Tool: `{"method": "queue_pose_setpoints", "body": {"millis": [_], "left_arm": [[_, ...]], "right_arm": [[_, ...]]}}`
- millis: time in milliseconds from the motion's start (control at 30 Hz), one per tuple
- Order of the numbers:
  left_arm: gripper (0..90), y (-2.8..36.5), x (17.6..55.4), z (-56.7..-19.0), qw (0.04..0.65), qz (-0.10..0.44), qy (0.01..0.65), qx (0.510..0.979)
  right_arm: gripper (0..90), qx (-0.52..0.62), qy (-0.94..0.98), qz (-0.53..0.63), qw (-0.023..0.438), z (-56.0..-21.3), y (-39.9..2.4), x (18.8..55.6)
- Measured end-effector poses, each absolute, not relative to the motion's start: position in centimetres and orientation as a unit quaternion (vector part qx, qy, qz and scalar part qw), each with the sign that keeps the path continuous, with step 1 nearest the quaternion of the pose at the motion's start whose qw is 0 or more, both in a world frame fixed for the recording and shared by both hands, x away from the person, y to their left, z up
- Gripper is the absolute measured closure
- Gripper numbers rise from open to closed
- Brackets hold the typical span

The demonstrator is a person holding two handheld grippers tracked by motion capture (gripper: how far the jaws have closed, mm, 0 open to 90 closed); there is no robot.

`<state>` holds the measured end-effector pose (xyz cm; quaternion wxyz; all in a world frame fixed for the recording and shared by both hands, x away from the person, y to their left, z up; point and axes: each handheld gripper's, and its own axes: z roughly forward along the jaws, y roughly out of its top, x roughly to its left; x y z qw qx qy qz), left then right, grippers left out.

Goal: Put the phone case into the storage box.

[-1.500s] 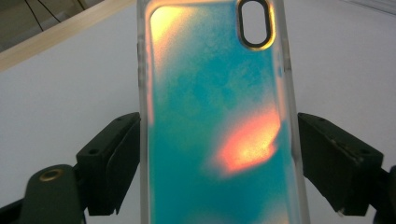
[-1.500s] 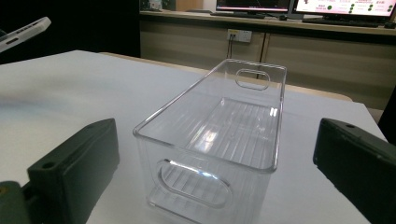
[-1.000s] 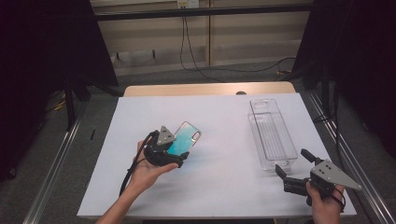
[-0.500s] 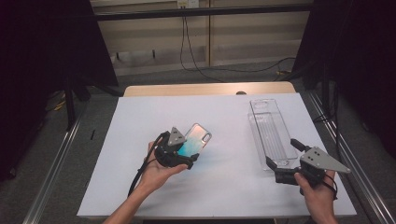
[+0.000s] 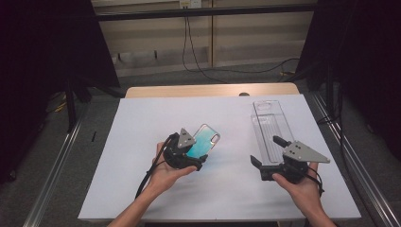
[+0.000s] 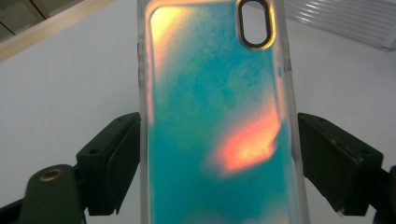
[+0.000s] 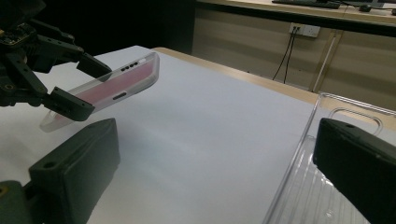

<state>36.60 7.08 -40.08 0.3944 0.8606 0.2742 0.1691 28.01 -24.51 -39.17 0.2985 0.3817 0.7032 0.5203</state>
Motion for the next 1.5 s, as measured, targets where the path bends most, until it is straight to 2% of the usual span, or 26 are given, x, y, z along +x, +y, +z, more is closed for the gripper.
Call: {"method": "queue_pose_setpoints", "body": {"millis": [400,967,1300,1500], "left_arm": [[17.1,5.1,37.2,-40.3,0.396,0.201,0.255,0.859],[17.0,6.3,36.0,-40.8,0.397,0.230,0.256,0.851],[17.1,6.1,35.3,-41.1,0.398,0.257,0.245,0.846],[17.1,5.8,34.9,-41.0,0.400,0.271,0.237,0.843]], "right_arm": [[2.1,0.393,0.698,0.514,0.309,-38.9,-22.4,30.4],[9.6,0.404,0.705,0.507,0.288,-39.2,-19.3,31.5],[7.5,0.418,0.706,0.500,0.278,-39.5,-18.2,31.6],[12.7,0.435,0.701,0.500,0.264,-38.7,-18.2,31.8]]}}
